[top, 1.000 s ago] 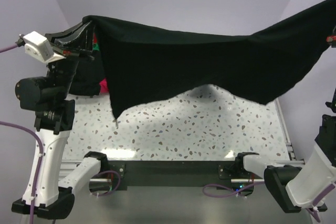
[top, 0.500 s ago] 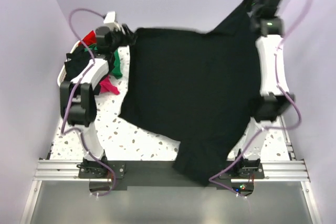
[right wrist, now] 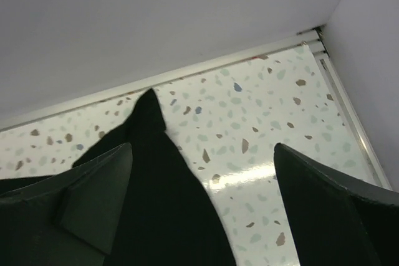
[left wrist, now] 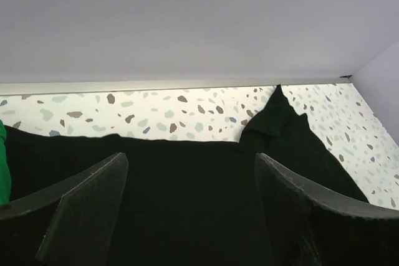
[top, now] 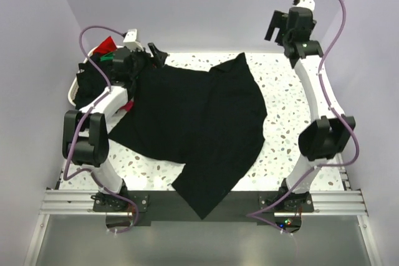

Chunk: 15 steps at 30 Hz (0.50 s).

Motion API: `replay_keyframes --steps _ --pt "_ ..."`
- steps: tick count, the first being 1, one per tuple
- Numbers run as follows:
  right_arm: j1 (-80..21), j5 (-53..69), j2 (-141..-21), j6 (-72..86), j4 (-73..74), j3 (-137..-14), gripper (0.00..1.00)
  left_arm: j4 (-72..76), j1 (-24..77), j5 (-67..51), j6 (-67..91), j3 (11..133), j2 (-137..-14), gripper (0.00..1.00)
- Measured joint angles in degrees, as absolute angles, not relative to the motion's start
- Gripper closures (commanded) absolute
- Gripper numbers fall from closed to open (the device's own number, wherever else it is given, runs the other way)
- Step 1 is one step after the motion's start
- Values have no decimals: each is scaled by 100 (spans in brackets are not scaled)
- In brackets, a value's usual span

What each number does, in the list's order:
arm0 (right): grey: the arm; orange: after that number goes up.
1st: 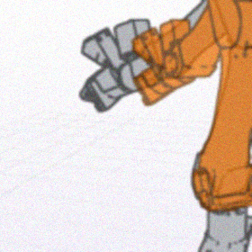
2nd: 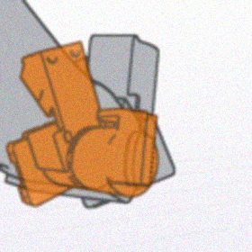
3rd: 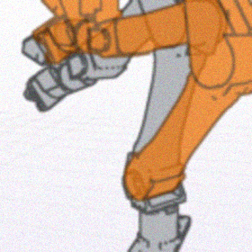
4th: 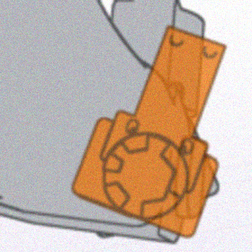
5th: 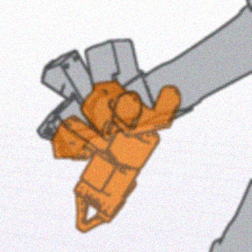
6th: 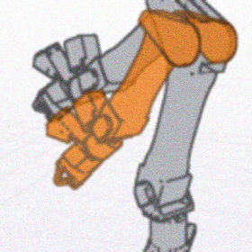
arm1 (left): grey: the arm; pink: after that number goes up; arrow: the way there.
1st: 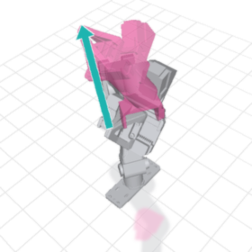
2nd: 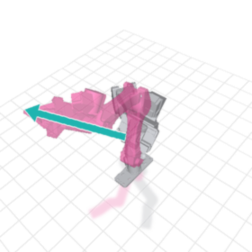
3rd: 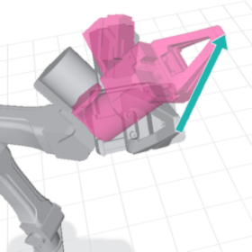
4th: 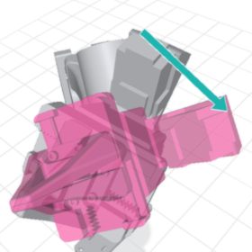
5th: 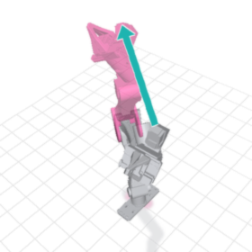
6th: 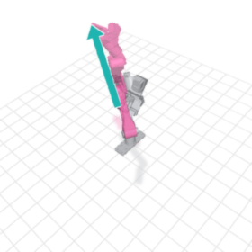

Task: Fold and stack the t-shirts
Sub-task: Flatten the tshirt out

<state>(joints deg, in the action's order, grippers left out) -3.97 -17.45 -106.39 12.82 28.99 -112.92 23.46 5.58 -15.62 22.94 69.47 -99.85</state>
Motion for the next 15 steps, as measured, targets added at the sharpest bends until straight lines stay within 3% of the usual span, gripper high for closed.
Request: replay_keyframes --steps 7,15 --pt "-1577 -1286 -9765 1594 2088 -9579 1 2405 613 -1498 2265 6099 -9835 11" --pt "-1691 -386 -11045 2106 1861 -8243 1 2167 613 -1444 2137 5734 -9821 10"
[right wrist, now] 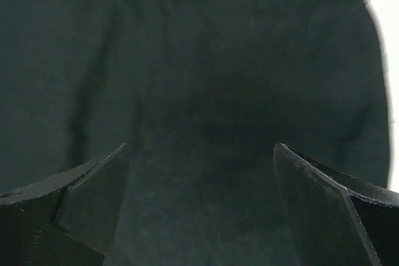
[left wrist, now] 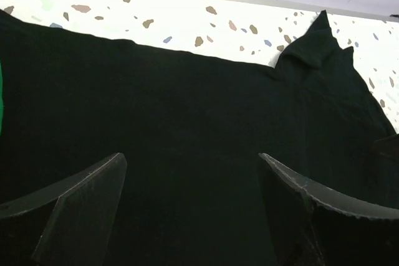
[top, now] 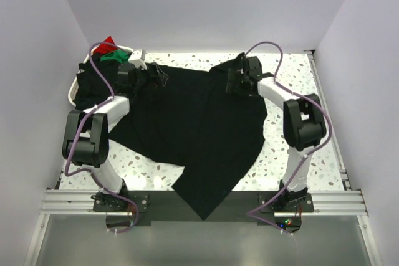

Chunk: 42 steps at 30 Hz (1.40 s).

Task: Fold and stack the t-shirts
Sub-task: Flatten the tshirt out

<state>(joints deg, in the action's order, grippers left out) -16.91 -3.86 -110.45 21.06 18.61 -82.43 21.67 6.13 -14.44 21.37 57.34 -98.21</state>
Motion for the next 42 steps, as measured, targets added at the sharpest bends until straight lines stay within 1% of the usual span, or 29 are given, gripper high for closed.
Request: replay_keyframes --steps 3,7,17,24,32,37,42 --pt "-1682 -239 -11459 2161 1874 -8237 1 2147 613 -1444 2121 5730 -9821 9" --pt "-1682 -204 -11660 2161 1944 -8320 1 2123 613 -1428 2045 5730 -9821 9" --pt "-1625 -563 -12355 2069 2327 -9196 1 2023 613 -1328 2023 5730 -9839 9" --pt "-1468 -733 -12623 2021 2606 -9653 1 1909 613 -1260 1994 5730 -9867 9" --pt "-913 -969 -13037 2003 3022 -10350 1 1824 615 -1240 1973 5863 -10156 9" --pt "-456 -1098 -13231 1997 3142 -10654 1 1758 727 -1240 1841 6198 -10514 9" --pt "-242 -1227 -13286 1994 3297 -10774 1 1623 954 -1243 1776 6563 -10930 9"
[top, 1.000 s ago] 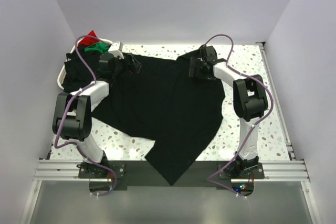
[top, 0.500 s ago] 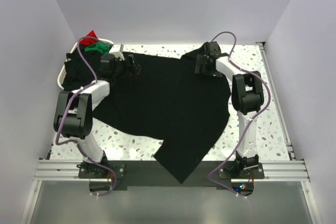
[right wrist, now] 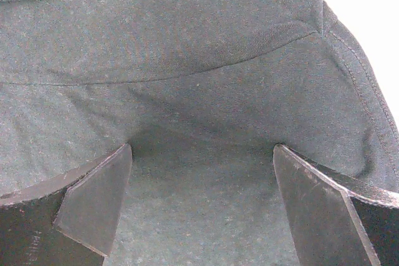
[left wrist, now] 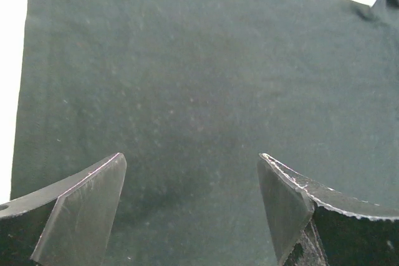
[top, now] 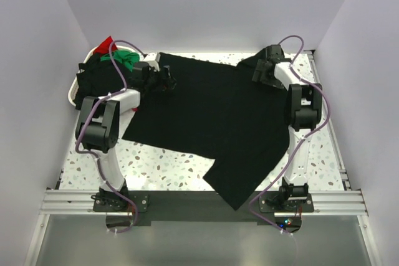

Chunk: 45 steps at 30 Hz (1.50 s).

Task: Fold and stack the t-shirts
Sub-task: Flatten the tshirt out

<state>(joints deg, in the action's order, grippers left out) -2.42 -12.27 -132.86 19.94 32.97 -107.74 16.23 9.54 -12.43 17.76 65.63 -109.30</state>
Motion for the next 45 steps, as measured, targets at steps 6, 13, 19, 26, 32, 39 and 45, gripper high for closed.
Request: replay_keyframes --steps 6,13,19,26,32,39,45 --pt "-224 -1258 -13176 2018 3262 -10626 1 1452 987 -1330 1780 6779 -11242 10" --pt "-502 -1426 -12352 2023 3345 -9529 1 1107 976 -1535 1835 7391 -11799 10" --pt "-753 -1354 -12300 2018 3371 -9349 1 864 893 -1776 1940 7776 -12202 9" --pt "-705 -1247 -12593 2032 3538 -9767 1 794 720 -2001 2073 8440 -12669 9" --pt "-679 -1238 -13021 2032 3691 -10462 1 714 637 -2117 2156 9113 -13115 9" --pt "-543 -1186 -13574 2032 3876 -11371 1 438 637 -2117 2154 9966 -13611 9" --pt "-399 -1186 -13959 2036 4088 -12055 1 342 644 -2123 2150 10357 -13845 9"
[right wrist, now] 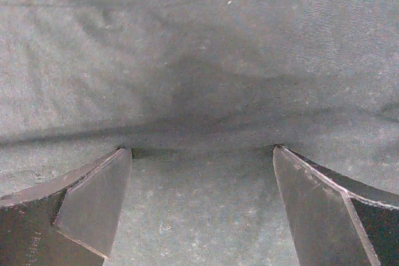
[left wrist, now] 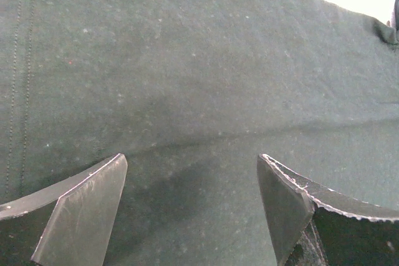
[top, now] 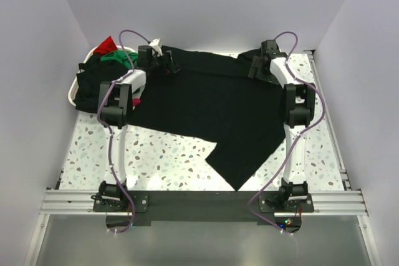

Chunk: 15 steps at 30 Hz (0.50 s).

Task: Fold and stack the t-shirts
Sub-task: Flatten the tshirt out

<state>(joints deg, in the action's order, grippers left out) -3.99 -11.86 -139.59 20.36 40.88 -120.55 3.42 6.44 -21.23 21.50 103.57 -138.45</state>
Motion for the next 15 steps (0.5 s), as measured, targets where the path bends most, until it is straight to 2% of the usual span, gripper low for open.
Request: replay_keyframes --steps 15 --pt "281 -1125 -13902 2082 3983 -11933 1 75 1197 -2056 1992 10829 -14079 9"
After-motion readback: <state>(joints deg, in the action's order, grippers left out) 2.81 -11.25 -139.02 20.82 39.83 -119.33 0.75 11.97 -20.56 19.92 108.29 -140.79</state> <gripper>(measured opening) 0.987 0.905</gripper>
